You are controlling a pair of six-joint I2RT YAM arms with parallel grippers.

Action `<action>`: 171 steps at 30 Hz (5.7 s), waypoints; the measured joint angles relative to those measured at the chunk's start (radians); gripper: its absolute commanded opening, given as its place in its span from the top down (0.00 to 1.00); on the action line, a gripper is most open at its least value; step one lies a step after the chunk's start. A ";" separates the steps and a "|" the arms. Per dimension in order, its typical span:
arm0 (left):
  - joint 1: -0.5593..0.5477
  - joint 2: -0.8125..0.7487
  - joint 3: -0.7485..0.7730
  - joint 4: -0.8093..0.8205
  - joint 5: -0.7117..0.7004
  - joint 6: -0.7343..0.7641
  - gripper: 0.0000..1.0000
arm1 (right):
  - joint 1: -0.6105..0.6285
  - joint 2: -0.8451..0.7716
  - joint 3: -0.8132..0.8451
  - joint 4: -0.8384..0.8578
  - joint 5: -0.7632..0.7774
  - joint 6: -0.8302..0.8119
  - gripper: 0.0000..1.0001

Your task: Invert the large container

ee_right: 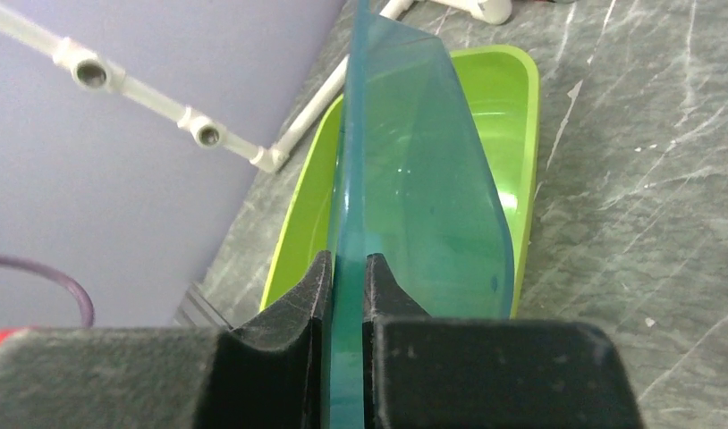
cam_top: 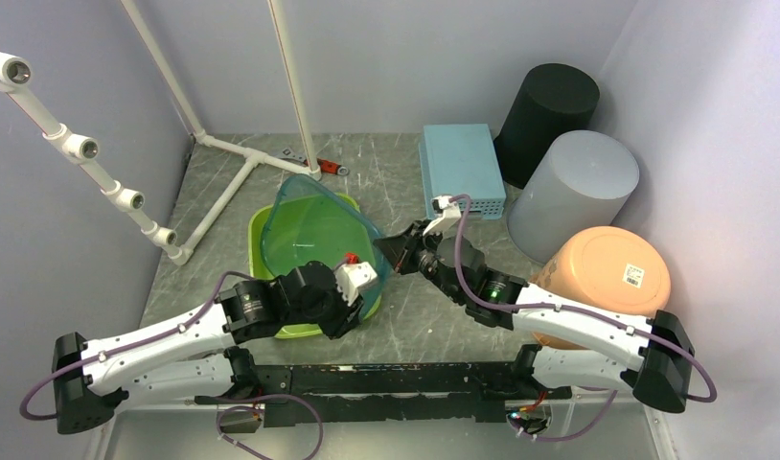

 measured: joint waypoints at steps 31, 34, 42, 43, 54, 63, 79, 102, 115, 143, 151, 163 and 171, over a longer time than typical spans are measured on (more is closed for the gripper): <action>-0.010 -0.250 0.132 -0.484 -0.853 -0.666 0.06 | 0.062 0.014 0.431 -0.287 0.224 -0.575 1.00; -0.010 -0.244 0.136 -0.520 -0.888 -0.709 0.06 | 0.087 0.017 0.466 -0.290 0.284 -0.657 1.00; 0.010 -0.099 0.134 -0.483 -0.861 -0.681 0.06 | 0.101 0.034 0.470 -0.280 0.397 -0.804 1.00; 0.029 -0.076 0.134 -0.471 -0.842 -0.665 0.06 | 0.101 0.034 0.459 -0.276 0.397 -0.812 1.00; 0.380 0.010 0.096 -0.325 -0.518 -0.512 0.06 | 0.145 0.072 0.351 -0.266 0.349 -0.832 1.00; 0.474 0.011 0.096 -0.343 -0.487 -0.518 0.06 | 0.286 0.142 0.351 -0.192 0.389 -0.783 1.00; 0.509 -0.028 0.096 -0.390 -0.515 -0.578 0.06 | 0.423 0.291 0.353 -0.093 0.479 -0.609 1.00; 0.510 -0.070 0.081 -0.406 -0.525 -0.599 0.06 | 0.521 0.429 0.320 0.038 0.530 -0.611 1.00; 0.522 0.008 -0.016 -0.304 -0.451 -0.650 0.06 | 0.507 0.208 0.052 0.121 0.369 -0.682 1.00; 1.046 -0.068 -0.064 -0.264 -0.450 -0.622 0.05 | 0.251 0.340 0.016 0.225 0.103 -0.713 1.00; 1.046 -0.134 -0.054 -0.309 -0.468 -0.621 0.05 | 0.171 0.441 0.065 0.270 0.038 -0.726 1.00; 1.046 -0.168 -0.050 -0.316 -0.468 -0.620 0.05 | 0.112 0.634 0.168 0.335 0.005 -0.750 1.00; 1.046 -0.179 -0.050 -0.315 -0.468 -0.620 0.05 | 0.042 0.638 0.171 0.330 -0.153 -0.783 1.00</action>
